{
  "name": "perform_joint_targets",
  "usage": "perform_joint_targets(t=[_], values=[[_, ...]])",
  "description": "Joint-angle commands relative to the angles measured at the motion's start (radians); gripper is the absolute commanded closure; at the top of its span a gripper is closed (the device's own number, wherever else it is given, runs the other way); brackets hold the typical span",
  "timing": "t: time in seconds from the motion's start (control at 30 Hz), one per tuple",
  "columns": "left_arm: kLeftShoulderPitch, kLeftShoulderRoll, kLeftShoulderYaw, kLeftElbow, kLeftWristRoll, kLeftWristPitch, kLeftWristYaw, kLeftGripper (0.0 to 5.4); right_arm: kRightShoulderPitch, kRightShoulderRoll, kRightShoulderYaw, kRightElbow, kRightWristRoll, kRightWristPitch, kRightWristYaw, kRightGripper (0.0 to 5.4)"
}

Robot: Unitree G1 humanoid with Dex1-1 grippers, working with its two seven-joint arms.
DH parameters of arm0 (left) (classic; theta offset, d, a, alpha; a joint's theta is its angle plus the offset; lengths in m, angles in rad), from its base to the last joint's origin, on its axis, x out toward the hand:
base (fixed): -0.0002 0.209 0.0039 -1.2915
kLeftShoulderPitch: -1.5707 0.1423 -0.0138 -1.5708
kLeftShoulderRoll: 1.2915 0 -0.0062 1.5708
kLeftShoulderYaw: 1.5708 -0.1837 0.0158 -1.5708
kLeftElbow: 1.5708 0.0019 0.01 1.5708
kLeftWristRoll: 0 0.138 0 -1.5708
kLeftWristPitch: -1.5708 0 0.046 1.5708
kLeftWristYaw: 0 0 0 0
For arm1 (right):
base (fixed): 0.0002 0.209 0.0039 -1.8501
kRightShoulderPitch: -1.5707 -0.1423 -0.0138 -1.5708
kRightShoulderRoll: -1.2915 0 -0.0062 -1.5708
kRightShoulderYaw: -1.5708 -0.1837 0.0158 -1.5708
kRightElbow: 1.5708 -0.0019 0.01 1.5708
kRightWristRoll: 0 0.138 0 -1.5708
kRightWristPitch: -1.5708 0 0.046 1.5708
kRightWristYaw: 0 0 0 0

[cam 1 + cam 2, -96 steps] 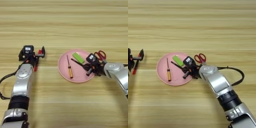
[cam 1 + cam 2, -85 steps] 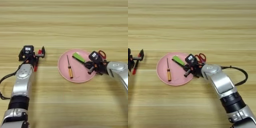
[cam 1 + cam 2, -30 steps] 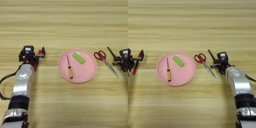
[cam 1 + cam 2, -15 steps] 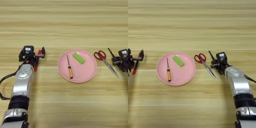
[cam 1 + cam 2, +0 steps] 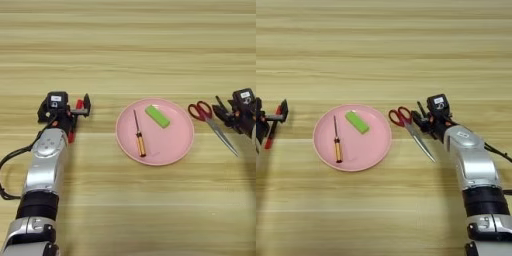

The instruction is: Move the objects on the table

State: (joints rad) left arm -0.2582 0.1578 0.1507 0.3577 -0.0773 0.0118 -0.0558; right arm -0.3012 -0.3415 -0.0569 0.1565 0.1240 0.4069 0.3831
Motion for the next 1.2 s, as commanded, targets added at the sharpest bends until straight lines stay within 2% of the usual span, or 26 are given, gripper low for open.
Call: perform_joint_targets(t=[0.03, 0.23, 0.63, 0.87, 1.2], values=[[-0.01, -0.003, -0.005, 0.004, 0.005, -0.004, 0.003, 0.0, 0.022, 0.015, 0.037, -0.102, 0.004, 0.044, 0.007, 1.99], [-0.009, -0.007, -0.007, 0.0, 0.006, -0.003, 0.006, 0.0, 0.051, 0.03, 0.096, -0.232, 0.011, 0.115, 0.017, 1.26], [-0.009, -0.011, -0.006, 0.002, 0.009, -0.005, 0.007, 0.0, 0.062, 0.053, 0.212, -0.367, 0.013, 0.219, 0.042, 0.05], [-0.012, -0.014, -0.007, 0.01, 0.01, -0.01, 0.009, 0.0, 0.043, 0.077, 0.286, -0.377, 0.014, 0.269, 0.062, 0.01], [-0.011, -0.02, -0.006, 0.008, 0.013, -0.011, 0.012, 0.0, 0.025, 0.099, 0.322, -0.364, 0.037, 0.314, 0.081, 0.01]])
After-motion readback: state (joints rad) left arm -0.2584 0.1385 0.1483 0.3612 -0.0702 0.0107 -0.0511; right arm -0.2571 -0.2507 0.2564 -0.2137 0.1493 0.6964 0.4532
